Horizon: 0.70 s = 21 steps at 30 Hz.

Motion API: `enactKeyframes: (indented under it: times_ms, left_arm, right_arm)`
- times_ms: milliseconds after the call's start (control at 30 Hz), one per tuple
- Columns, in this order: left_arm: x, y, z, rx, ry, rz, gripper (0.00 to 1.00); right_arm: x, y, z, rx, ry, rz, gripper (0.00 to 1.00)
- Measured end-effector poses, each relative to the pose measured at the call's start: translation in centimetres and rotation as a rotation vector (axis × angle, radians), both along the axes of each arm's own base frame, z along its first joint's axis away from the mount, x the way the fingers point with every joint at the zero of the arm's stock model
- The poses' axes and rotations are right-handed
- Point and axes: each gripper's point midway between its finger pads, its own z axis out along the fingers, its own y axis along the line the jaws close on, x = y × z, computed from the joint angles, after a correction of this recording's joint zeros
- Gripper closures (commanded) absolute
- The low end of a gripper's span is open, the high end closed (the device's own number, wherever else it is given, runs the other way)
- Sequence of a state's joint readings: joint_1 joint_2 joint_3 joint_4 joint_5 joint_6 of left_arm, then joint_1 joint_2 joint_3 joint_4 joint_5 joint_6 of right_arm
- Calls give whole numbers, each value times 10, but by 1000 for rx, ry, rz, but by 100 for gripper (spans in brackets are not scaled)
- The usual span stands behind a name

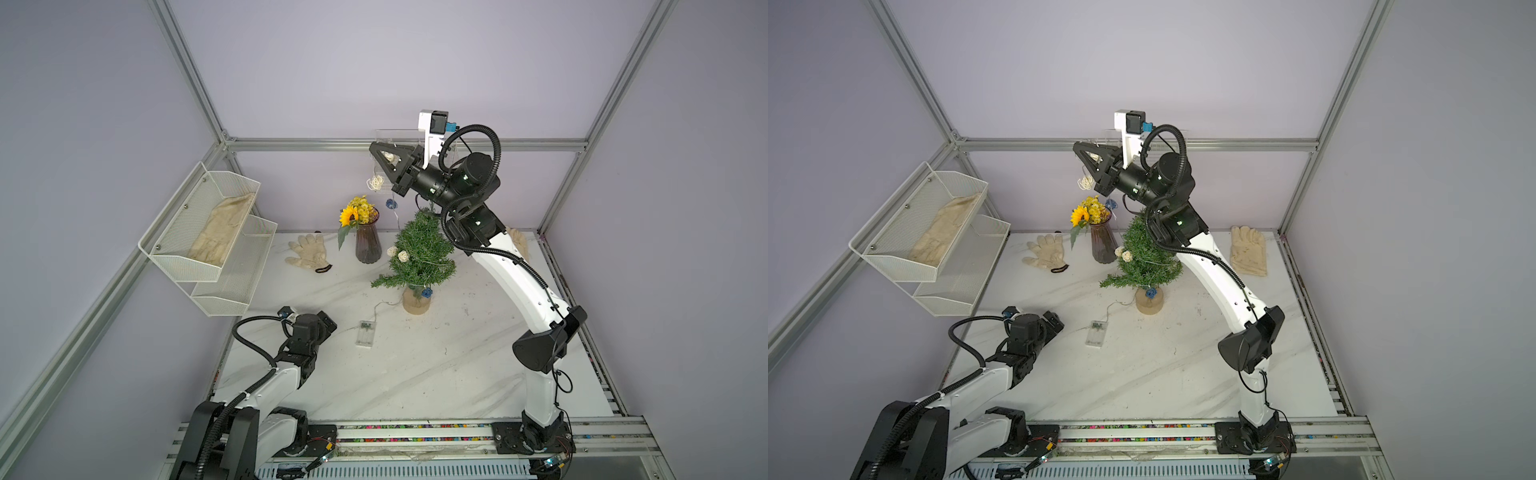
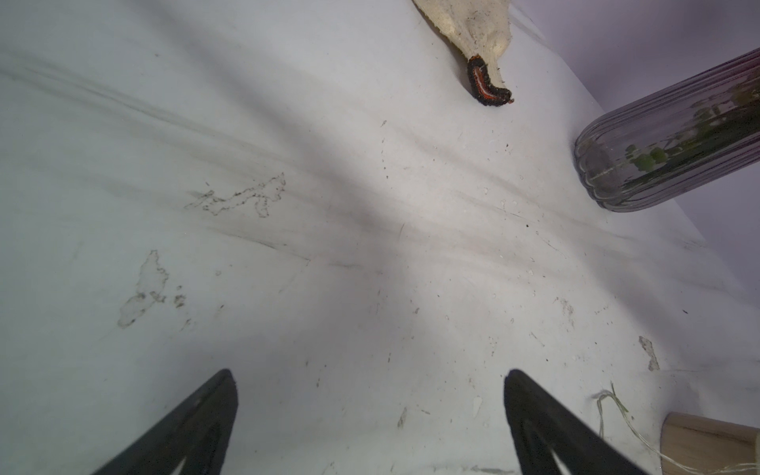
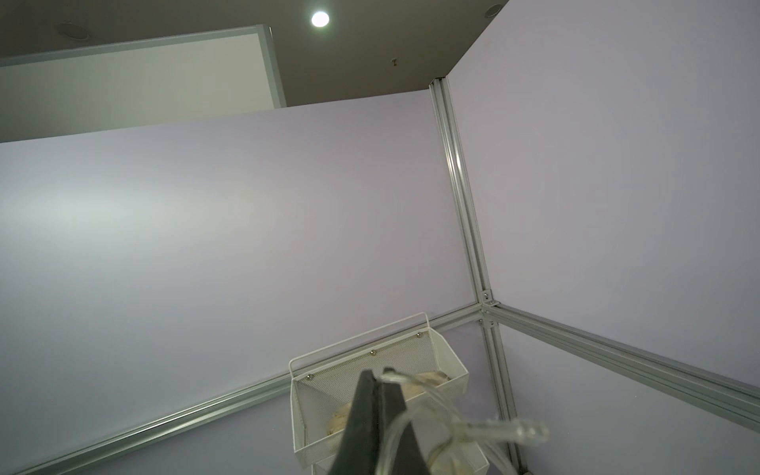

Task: Remove string lights from the small christmas tree
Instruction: Remove the light string from the Christmas tree.

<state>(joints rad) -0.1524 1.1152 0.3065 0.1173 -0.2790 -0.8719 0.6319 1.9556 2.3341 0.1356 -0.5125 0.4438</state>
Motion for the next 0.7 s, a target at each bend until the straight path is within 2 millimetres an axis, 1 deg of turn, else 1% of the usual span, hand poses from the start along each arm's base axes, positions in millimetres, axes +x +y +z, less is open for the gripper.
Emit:
enactKeyframes:
  times_ms: [100,167,267,367,467,533,600,633,700]
  left_arm:
    - [0,-1,0,-2,1,-2,0]
    - [0,-1,0,-2,1,-3,0]
    - [0,-1,-1,-4,3,-6,0]
    - [2,-4,1,-9,-5,-23,4]
    - [9,-11,10,-10,-47,-75,8]
    - [14,-18,21,-12,-91,-117,10]
    - [17,-23,29,-14,-126,-149,13]
    - [18,-26,33,-15,-139,-168,15]
    - [19,-35,37,-20,-151,-213,17]
  right_arm:
    - [-22,-3,2,-24,7,41,100]
    - [-35,-5,-5,-51,25,70,100]
    - [-54,-7,-25,-99,63,112,100]
    - [-69,-11,-51,-156,111,142,100]
    - [-83,-19,-76,-204,161,150,100]
    - [-96,-31,-97,-231,204,140,100]
    - [-109,-49,-115,-240,239,103,100]
    - [-118,-59,-123,-241,253,84,100]
    - [-132,-81,-133,-225,262,29,100]
